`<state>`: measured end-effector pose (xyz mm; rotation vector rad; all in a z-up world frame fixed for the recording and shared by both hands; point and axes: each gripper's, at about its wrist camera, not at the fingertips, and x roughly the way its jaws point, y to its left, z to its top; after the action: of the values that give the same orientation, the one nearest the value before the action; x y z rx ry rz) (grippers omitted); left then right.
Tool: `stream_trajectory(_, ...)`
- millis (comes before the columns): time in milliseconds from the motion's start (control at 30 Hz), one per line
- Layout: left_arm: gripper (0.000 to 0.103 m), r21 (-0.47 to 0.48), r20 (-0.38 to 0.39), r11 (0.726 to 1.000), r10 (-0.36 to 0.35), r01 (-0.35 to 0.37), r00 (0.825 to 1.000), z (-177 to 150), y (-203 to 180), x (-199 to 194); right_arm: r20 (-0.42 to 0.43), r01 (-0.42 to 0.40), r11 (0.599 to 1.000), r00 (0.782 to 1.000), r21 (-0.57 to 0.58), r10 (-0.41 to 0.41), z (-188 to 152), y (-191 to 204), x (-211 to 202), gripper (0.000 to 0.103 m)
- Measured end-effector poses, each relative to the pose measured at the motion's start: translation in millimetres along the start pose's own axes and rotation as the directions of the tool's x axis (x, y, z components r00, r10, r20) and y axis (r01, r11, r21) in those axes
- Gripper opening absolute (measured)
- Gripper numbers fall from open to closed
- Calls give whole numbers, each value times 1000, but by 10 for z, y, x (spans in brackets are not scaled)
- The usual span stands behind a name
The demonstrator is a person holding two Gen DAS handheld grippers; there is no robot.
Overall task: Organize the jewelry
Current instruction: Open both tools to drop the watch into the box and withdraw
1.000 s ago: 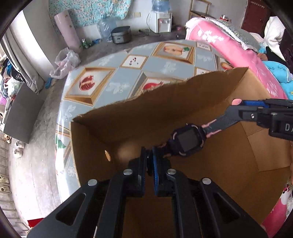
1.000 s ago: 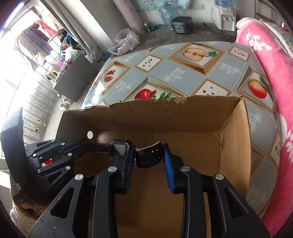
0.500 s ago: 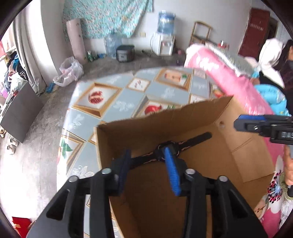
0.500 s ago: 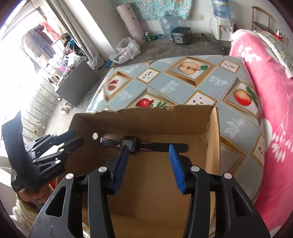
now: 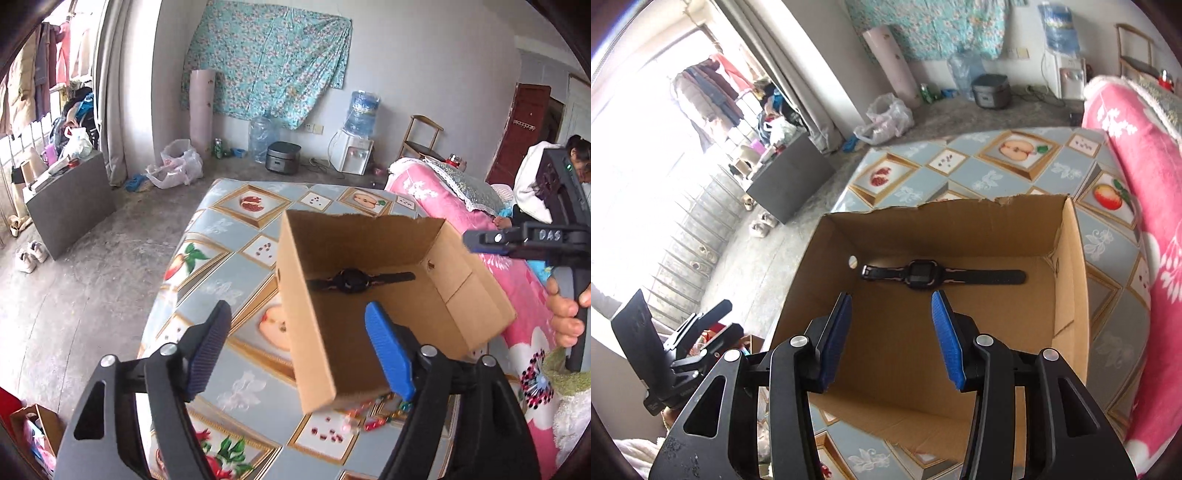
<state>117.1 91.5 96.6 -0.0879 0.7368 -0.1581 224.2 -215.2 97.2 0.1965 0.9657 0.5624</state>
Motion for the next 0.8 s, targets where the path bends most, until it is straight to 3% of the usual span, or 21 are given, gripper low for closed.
stream_trajectory(233, 80, 6, -57, 1000, 8, -8, 998, -547, -4, -104, 111, -56, 998, 992, -26, 58, -670, 106, -413, 44)
stream_trajectory(467, 80, 12, -95, 999, 41, -40, 995, -771, -92, 142, 75, -28, 995, 997, 94, 21, -1248, -90, -287, 44)
stream_trajectory(600, 80, 30, -96, 998, 56, -53, 994, -776, -153, 275, 36, -9, 985, 999, 175, 2, -1348, -255, -110, 40)
stream_trajectory(800, 80, 31, -109, 998, 66, -63, 992, -756, -146, 431, 9, 47, 977, 999, 208, -50, -1336, -385, 47, 39)
